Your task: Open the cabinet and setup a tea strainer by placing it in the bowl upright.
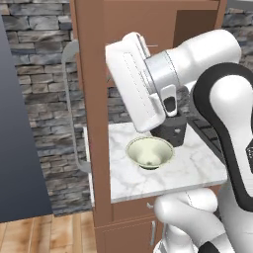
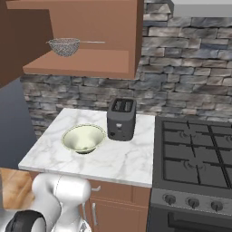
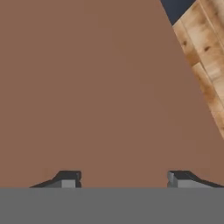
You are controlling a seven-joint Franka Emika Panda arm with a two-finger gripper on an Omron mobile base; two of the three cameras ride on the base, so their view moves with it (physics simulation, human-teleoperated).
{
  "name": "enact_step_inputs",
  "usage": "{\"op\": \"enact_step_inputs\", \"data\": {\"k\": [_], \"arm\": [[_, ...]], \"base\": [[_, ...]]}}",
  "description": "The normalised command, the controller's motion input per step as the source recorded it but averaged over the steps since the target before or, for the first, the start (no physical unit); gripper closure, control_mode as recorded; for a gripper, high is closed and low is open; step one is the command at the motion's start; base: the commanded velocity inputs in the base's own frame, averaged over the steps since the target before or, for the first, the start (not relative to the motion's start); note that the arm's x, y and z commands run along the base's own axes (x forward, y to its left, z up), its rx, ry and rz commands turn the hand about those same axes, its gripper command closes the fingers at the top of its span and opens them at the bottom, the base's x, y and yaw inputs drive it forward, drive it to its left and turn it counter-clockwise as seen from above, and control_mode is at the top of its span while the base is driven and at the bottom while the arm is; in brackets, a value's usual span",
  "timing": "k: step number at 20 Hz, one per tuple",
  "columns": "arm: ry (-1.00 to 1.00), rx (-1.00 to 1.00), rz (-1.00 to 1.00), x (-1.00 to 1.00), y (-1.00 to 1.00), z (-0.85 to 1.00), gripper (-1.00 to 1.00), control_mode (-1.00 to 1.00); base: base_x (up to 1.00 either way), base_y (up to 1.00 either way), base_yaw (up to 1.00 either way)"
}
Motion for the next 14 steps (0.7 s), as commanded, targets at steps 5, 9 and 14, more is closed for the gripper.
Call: {"op": "enact_step_inputs", "data": {"k": [5, 9, 14], "arm": [[0.01, -0.01, -0.01, 0.01, -0.03, -0.18, -1.00, -1.00], [0.06, -0.09, -0.12, 0.05, -0.27, -0.37, -1.00, -1.00], [0.02, -0.16, -0.11, 0.23, -0.57, -0.43, -1.00, -1.00]], "base": [[0.00, 0.00, 0.00], [0.00, 0.00, 0.00], [0.00, 0.00, 0.00]]}}
